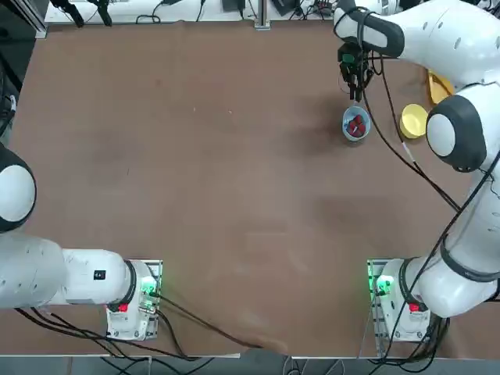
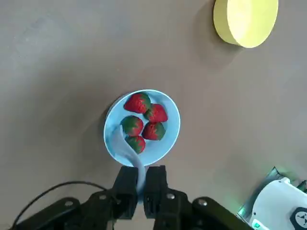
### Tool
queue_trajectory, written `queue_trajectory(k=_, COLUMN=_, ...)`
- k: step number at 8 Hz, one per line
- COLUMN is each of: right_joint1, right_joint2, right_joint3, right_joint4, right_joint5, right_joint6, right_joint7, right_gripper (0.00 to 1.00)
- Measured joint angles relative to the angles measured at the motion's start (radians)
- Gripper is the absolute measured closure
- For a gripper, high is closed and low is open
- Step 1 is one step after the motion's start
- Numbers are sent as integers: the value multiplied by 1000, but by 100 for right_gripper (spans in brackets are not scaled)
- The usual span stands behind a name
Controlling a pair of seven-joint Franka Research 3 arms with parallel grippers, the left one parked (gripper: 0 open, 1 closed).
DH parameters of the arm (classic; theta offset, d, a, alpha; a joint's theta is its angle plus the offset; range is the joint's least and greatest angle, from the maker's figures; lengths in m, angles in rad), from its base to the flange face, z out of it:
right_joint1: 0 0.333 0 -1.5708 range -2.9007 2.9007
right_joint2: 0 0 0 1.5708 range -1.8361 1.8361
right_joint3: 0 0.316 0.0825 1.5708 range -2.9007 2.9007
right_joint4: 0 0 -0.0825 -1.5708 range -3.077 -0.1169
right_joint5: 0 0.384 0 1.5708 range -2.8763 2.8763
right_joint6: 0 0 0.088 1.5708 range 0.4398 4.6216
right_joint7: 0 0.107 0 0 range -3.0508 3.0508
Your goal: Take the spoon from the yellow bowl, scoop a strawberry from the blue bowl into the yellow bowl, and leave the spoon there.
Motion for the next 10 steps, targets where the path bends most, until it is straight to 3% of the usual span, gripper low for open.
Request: queue_trajectory(k=10, right_joint1=23, right_joint2=10, right_joint3=1, right_joint4=-52, right_joint5=-37, right_joint6=32, right_joint7=0, right_gripper=89)
